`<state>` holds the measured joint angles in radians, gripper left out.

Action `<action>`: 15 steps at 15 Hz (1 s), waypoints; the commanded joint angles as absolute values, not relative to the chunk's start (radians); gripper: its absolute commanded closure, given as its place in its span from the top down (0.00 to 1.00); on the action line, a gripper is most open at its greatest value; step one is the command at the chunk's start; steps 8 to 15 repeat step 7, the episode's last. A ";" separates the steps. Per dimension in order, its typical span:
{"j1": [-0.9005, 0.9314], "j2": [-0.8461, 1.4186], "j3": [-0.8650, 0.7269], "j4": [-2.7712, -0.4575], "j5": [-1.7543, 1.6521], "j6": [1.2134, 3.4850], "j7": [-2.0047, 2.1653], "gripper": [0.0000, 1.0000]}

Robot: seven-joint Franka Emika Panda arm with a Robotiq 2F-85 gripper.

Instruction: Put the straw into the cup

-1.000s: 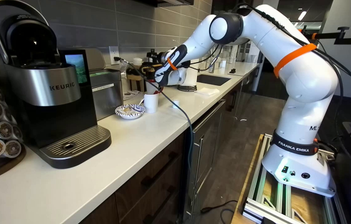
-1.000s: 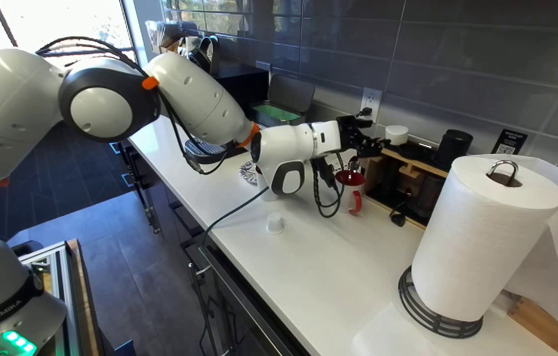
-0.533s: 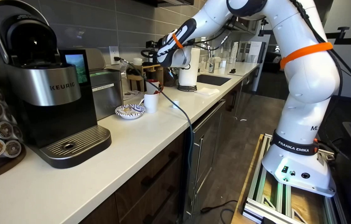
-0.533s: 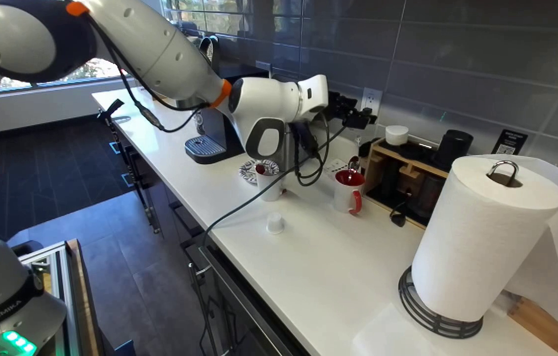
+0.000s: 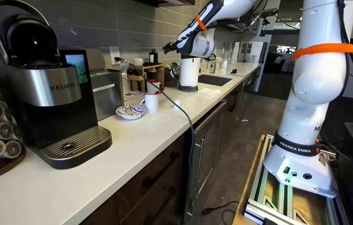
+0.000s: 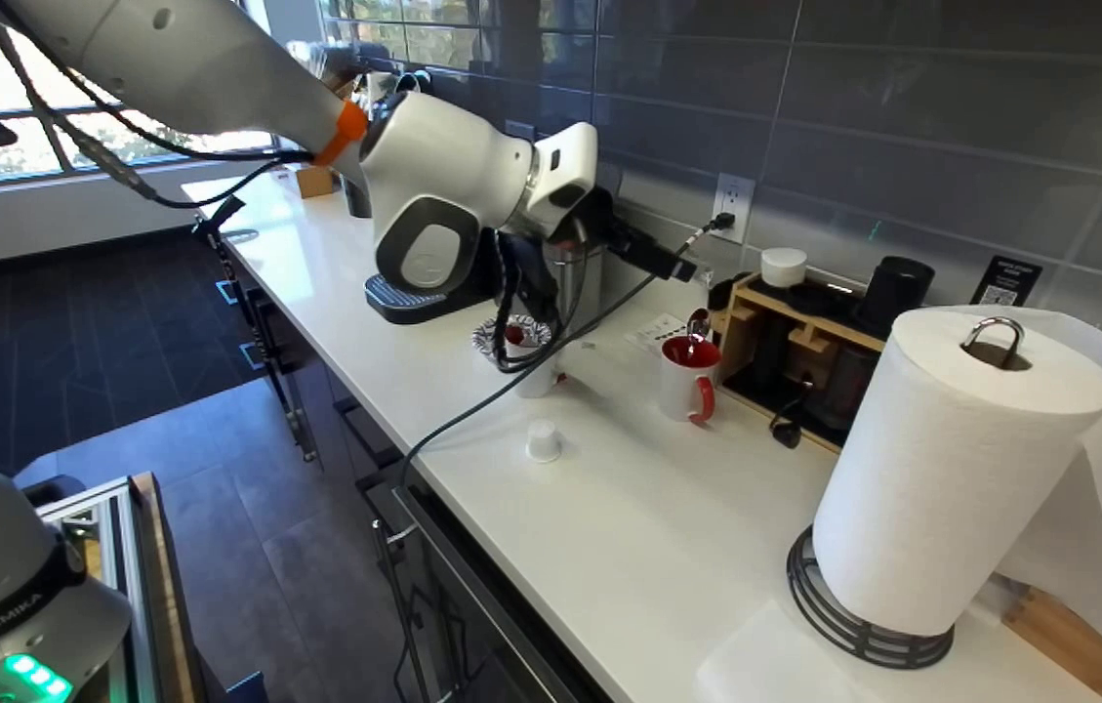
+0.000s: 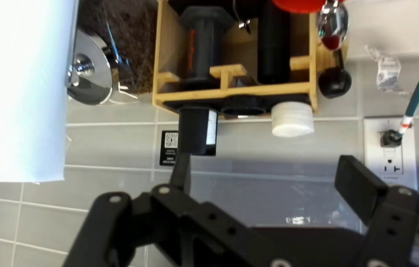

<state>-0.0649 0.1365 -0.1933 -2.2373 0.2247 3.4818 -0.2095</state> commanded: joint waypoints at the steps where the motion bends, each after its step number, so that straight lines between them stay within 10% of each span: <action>1: -0.067 -0.099 -0.202 -2.491 0.228 3.432 -0.233 1.00; 15: -0.019 -0.214 -0.277 -2.575 0.023 3.486 -0.038 1.00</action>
